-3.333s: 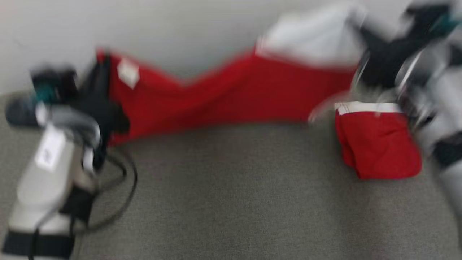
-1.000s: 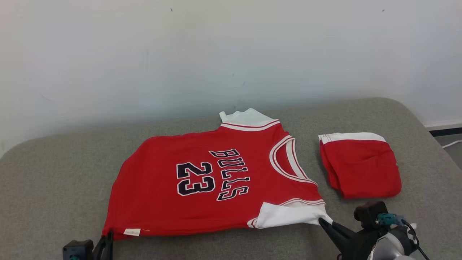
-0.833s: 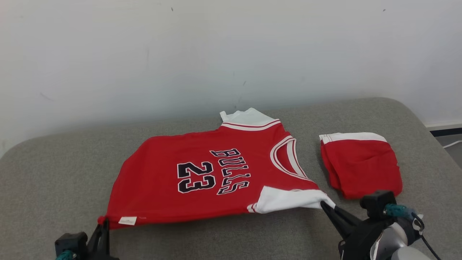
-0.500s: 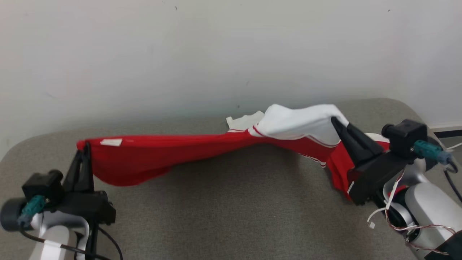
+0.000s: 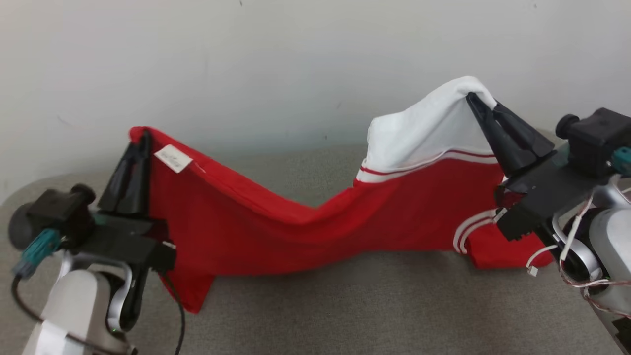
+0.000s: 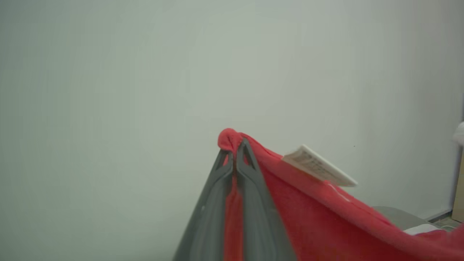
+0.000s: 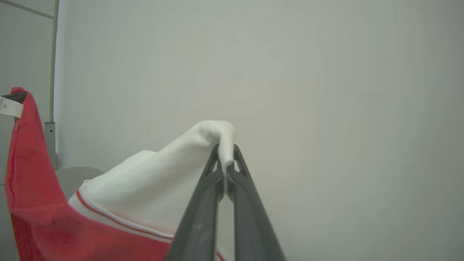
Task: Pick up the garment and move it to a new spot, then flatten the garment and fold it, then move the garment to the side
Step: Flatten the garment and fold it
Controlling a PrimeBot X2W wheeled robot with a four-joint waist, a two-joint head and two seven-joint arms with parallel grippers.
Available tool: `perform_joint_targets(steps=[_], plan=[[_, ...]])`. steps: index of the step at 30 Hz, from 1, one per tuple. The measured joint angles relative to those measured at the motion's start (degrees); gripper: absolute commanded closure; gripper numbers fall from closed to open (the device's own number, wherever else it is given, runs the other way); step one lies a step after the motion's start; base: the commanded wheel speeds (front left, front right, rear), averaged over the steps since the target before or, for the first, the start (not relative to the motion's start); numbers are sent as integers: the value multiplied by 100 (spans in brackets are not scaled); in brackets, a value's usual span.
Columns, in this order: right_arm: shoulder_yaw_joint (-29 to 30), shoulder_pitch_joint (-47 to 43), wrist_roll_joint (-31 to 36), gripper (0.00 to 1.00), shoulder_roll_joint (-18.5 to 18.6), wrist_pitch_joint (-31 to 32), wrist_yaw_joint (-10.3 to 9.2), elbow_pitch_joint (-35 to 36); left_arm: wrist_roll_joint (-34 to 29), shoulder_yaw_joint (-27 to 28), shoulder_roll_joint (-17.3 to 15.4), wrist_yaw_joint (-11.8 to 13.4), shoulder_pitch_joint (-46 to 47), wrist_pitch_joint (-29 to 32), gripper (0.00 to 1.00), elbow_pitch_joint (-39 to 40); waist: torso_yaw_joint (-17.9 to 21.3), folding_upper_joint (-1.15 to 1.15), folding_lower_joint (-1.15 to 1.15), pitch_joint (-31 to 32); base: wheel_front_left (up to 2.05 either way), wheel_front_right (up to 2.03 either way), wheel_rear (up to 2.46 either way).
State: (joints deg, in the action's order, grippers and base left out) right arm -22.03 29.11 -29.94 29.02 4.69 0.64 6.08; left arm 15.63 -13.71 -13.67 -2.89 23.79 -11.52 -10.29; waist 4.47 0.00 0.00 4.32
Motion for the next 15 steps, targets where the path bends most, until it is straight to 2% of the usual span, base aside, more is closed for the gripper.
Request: perform_joint_targets(steps=[3, 6, 8, 10, 13, 15], plan=[[-226, 163, -146, 100, -68, 315, 146, -556, 41, -176, 78, -115, 281, 406, 100, -371, 4, 0, 0, -149, 0, 0, 0], [-580, 433, -193, 100, -354, 609, 268, -1719, 47, -322, 207, -121, 642, 795, 100, -1246, 6, 0, 0, -341, 0, 0, 0], [-725, 742, -130, 100, -573, 737, 274, -2459, -1, -352, 270, -113, 886, 959, 100, -1781, 9, 1, 1, -484, 0, 0, 0], [-726, 1333, 35, 100, -728, 791, 282, -3016, -55, -313, 334, 5, 1293, 1046, 100, -2149, 15, 2, 1, -634, 0, 0, 0], [-103, 2737, 82, 100, -936, 516, 52, -3122, -163, -165, 491, 181, 2509, 950, 100, -2067, 23, 2, 3, -867, 0, 0, 0], [200, 3572, 91, 100, -862, 261, 36, -2781, -343, -104, 515, 247, 3442, 705, 100, -1647, 24, 1, 2, -1026, 0, 0, 0]])
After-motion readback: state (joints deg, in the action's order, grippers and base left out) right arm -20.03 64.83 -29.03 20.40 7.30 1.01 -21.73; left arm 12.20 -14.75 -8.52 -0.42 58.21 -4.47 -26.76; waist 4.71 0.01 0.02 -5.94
